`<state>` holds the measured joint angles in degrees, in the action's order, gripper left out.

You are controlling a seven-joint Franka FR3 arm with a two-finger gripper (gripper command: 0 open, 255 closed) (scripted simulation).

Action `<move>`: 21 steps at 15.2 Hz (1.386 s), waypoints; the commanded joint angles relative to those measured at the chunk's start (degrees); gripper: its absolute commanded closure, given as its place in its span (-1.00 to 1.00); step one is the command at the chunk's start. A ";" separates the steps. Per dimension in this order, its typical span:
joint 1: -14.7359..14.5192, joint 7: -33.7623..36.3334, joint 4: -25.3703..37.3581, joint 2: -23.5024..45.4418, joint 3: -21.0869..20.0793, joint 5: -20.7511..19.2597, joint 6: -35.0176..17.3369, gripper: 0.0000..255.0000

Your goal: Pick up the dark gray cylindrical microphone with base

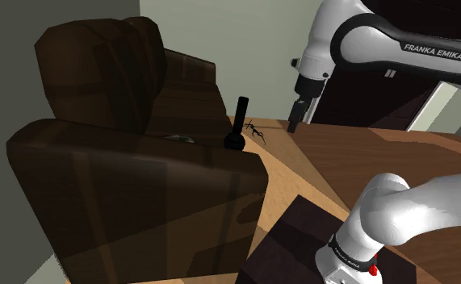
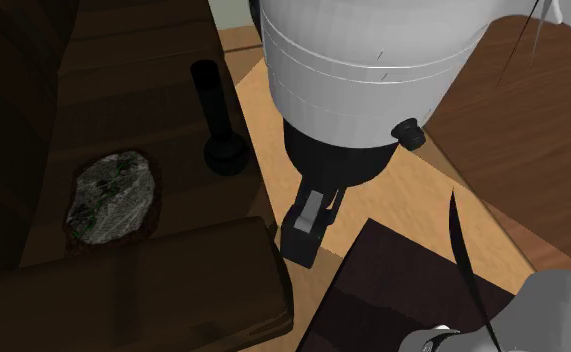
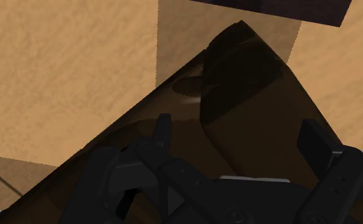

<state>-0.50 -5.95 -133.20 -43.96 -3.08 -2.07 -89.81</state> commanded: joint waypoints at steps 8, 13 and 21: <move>0.80 -7.66 9.39 14.30 5.19 -1.77 -5.15 -1.00; 1.09 -13.14 18.45 25.11 8.24 -1.40 -6.96 -1.00; 2.12 -21.90 37.77 43.77 11.80 1.83 -5.92 -1.00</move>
<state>1.35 -26.53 -98.76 -3.03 8.26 -0.82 -96.27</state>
